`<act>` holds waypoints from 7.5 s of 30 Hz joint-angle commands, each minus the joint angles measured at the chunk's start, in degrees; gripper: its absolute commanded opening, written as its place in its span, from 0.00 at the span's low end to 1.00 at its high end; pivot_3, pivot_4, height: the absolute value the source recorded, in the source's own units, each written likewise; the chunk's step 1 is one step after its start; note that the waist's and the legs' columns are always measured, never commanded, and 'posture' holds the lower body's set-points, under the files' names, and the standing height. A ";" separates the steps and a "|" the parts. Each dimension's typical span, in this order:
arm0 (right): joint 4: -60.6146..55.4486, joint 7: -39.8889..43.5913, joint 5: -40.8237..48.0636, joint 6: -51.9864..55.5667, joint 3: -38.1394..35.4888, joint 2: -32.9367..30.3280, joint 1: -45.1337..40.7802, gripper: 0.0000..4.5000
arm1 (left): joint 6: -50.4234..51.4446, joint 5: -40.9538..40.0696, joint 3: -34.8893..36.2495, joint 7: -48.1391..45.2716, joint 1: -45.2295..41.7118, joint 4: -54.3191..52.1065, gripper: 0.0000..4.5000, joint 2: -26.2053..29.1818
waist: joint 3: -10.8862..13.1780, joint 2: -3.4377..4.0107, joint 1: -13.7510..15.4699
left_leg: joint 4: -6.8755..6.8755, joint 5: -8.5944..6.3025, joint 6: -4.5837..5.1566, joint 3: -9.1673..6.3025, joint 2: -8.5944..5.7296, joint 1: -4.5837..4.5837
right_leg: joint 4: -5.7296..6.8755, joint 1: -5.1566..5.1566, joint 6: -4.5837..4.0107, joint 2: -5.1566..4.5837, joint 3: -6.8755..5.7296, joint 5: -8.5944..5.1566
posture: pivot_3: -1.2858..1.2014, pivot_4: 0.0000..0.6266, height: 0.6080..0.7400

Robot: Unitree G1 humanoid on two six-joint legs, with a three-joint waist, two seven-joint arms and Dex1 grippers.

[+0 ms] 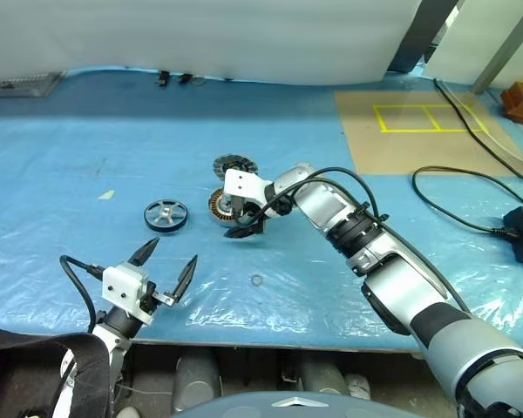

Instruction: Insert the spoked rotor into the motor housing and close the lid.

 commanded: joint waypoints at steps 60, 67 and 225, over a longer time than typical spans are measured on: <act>-38.66 9.14 5.85 3.16 -5.72 -4.61 15.76 1.00 | 4.63 -5.37 2.26 -7.88 -5.87 -0.51 1.00 8.77 | -0.02 0.07 0.11 | -0.50 -0.01 -0.03 -0.04 0.00 0.91 | -0.29 0.62 -0.05 0.05 0.21 -0.07 | 0.52 0.24 1.00; -38.72 9.55 13.07 -5.95 -12.74 -10.46 24.13 1.00 | 5.40 -5.15 0.85 -7.67 -1.41 -4.34 1.00 8.77 | -0.03 0.06 0.11 | -0.52 -0.02 -0.02 -0.01 0.01 0.91 | -0.38 0.66 -0.03 0.06 0.19 -0.07 | 0.52 0.24 1.00; -15.19 -7.63 5.00 -2.33 -3.98 1.03 16.07 0.14 | 8.46 -2.02 -2.07 -1.72 0.71 -8.50 1.00 5.32 | -0.05 0.08 -0.01 | -0.53 -0.02 -0.01 -0.02 0.00 0.83 | -0.48 0.72 0.01 0.08 0.12 -0.07 | 0.52 0.24 1.00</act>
